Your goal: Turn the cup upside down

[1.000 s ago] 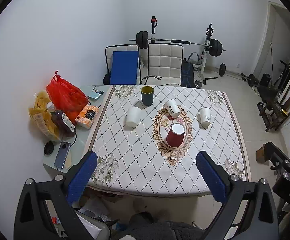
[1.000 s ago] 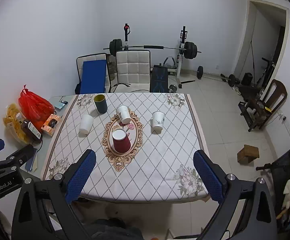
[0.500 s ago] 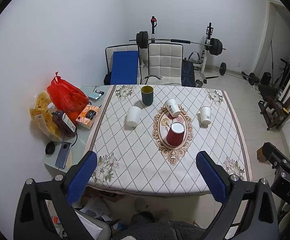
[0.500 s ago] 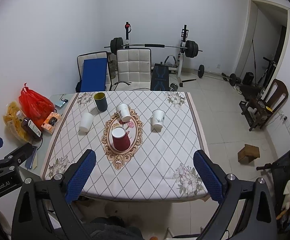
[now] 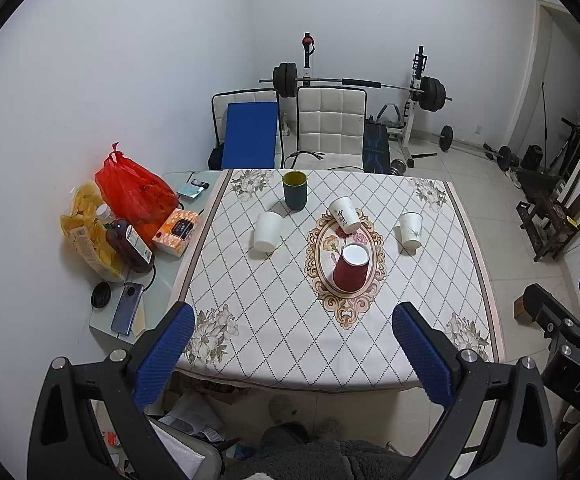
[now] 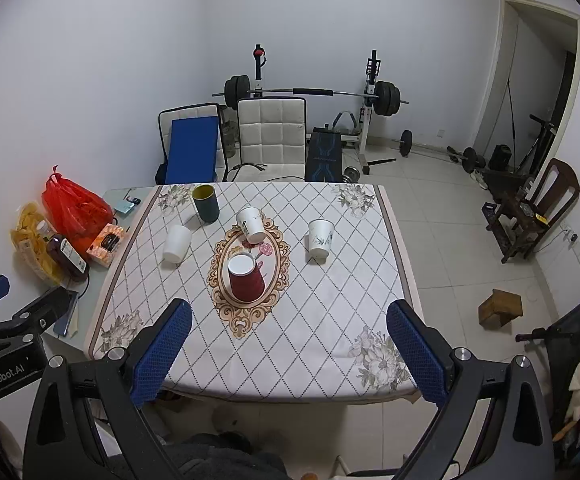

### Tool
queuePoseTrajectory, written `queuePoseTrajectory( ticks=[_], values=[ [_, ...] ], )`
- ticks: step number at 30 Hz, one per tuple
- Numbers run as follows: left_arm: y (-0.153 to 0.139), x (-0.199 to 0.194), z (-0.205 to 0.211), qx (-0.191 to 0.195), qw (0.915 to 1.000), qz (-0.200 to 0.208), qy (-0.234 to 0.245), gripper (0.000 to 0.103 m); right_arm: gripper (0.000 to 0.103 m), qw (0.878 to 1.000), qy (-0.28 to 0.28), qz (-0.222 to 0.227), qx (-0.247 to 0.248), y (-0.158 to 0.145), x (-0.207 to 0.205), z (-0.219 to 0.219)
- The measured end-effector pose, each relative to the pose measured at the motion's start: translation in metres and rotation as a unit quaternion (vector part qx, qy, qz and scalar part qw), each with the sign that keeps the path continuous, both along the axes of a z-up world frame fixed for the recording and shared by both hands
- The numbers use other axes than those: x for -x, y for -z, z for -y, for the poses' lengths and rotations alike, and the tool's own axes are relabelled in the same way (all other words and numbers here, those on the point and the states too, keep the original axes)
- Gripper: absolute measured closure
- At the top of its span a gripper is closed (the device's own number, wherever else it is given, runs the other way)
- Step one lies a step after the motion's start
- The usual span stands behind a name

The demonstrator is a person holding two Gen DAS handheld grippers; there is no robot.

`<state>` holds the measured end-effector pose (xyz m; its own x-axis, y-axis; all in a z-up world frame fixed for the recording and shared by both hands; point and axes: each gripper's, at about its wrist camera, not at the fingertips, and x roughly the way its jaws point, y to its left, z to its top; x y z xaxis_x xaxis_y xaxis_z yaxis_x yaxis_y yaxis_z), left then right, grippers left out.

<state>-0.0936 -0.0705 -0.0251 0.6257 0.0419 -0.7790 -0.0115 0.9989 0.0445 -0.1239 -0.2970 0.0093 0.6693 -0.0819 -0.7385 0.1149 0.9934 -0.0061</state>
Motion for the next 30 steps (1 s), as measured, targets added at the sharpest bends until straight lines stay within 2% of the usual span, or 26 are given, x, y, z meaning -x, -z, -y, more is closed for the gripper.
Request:
queuePoseTrajectory(
  ticks=[30],
  values=[
    [0.0040,0.0071,-0.0015,0.007,1.0000,-0.001,0.002,0.002,0.003,1.000,-0.008,-0.005,-0.003,0.0018,0.0083,0.0016]
  ],
)
